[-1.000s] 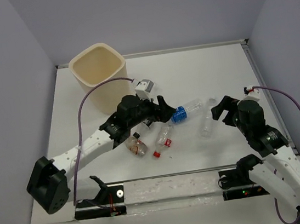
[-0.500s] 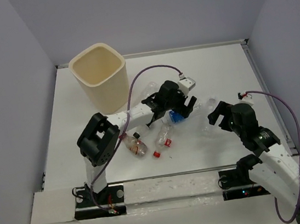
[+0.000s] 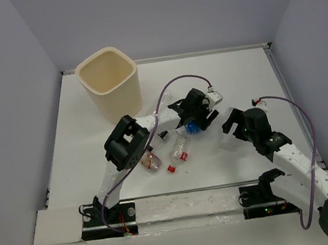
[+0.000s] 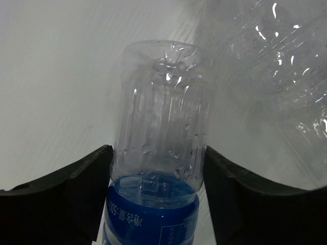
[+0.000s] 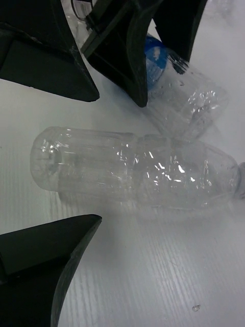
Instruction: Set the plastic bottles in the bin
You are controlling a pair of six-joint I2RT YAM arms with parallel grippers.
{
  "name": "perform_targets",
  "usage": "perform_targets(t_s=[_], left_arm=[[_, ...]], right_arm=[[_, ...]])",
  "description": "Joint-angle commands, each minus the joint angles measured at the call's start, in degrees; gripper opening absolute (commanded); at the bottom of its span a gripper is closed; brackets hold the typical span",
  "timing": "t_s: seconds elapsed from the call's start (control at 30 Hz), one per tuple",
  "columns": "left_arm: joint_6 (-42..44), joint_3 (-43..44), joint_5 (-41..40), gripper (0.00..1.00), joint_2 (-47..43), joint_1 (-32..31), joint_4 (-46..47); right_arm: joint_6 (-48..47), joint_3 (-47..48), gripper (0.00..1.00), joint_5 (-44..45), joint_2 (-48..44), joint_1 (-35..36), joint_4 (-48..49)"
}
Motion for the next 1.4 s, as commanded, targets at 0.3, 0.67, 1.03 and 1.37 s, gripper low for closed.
perform_targets(t_s=[0.3, 0.67, 1.03, 1.37], left_arm=[[-3.31, 3.12, 3.54, 0.44, -4.98, 2.31, 8.37], [-17.02, -0.48, 11.29, 0.42, -17.45, 10.39, 21.12], [-29.94, -2.42, 7.17, 0.43, -36.88, 28.49, 26.93], [-25.91, -10.41, -12.51, 0.47, -44.71, 41.68, 30.51]], right_arm=[[-1.38, 2.45, 0.96, -6.64, 16.52, -10.52, 17.26], [-0.68, 6.76, 0.94, -16.41, 31.55, -10.52, 28.07], [0.9, 2.9, 0.34, -12.45, 25.51, -10.52, 31.6], [-0.68, 1.31, 0.31, -16.93, 2.83, -8.78, 28.52]])
